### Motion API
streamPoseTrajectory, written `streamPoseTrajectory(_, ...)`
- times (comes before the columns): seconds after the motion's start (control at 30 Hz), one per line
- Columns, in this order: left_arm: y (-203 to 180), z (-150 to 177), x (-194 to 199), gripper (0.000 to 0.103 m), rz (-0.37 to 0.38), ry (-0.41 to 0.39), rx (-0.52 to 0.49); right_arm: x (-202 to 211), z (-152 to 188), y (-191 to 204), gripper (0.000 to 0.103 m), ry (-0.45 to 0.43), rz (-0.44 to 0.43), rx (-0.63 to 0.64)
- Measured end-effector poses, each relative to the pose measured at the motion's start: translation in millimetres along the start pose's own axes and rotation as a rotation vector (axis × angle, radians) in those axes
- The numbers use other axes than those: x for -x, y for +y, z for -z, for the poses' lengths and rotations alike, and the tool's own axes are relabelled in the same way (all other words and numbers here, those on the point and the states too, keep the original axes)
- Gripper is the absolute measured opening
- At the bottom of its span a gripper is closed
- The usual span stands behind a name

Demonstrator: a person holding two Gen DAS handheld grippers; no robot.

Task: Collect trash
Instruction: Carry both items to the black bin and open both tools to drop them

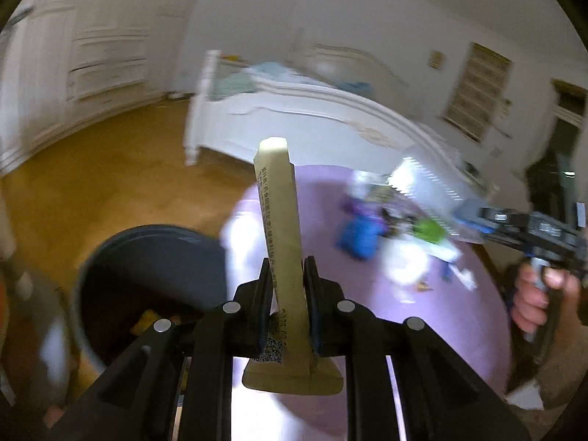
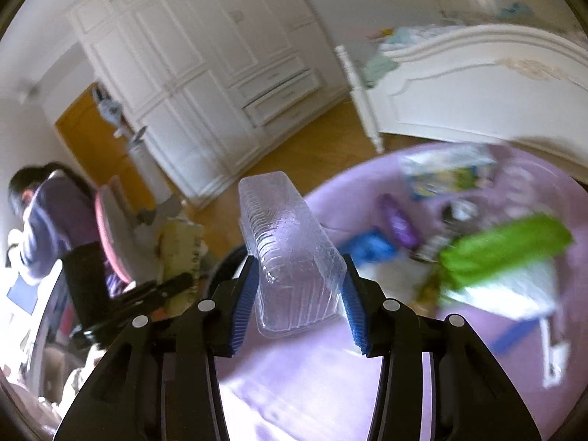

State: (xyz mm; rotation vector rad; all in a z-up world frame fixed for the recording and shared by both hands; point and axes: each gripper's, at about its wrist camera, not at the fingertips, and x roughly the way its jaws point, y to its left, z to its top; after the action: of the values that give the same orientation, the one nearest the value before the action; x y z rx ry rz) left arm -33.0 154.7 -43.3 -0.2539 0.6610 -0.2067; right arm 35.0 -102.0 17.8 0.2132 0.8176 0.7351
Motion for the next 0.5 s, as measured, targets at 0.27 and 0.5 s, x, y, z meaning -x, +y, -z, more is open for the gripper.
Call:
streamPoseTrajectory(0.27, 54, 9, 1, 0.018, -0.122, -0.007, 0.094, -97, -14, 53, 0.045, 0.122, -0.041, 0.055)
streamPoseTrajectory(0.5, 86, 7, -12, 0.018, -0.153, 0.009, 0.150, -167, -9, 80, 0.045, 0.208, -0.052, 0.052)
